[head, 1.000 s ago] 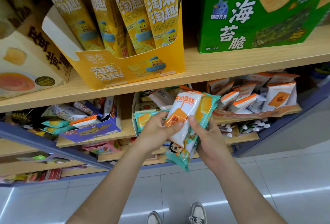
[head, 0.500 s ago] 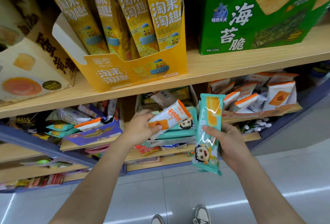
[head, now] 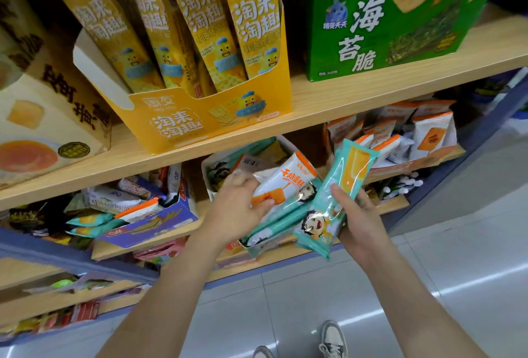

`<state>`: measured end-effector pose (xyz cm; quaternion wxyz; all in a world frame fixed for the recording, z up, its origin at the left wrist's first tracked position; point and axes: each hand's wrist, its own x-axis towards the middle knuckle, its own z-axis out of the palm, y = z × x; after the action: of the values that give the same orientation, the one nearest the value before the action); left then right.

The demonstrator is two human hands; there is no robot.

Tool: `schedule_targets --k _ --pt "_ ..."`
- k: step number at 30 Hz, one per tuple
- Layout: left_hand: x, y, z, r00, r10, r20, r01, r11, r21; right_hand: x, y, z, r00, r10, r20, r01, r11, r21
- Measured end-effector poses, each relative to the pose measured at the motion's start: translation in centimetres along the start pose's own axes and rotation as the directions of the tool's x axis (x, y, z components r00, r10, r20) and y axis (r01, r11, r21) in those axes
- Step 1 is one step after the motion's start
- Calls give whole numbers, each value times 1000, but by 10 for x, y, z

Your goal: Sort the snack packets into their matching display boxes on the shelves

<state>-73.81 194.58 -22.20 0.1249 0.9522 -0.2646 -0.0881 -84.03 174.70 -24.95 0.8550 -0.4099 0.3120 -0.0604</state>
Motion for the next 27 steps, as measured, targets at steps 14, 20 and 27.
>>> schedule_targets --k 14,20,27 --pt "63 -7 -25 877 -14 481 97 984 -149 -30 37 16 993 91 74 -97 991 94" --pt "63 -10 -15 914 -17 406 3 999 35 -32 47 34 999 46 1 -46 986 159" --pt "22 -5 -18 995 -70 -68 88 944 319 -29 50 51 989 26 -148 -22 999 31"
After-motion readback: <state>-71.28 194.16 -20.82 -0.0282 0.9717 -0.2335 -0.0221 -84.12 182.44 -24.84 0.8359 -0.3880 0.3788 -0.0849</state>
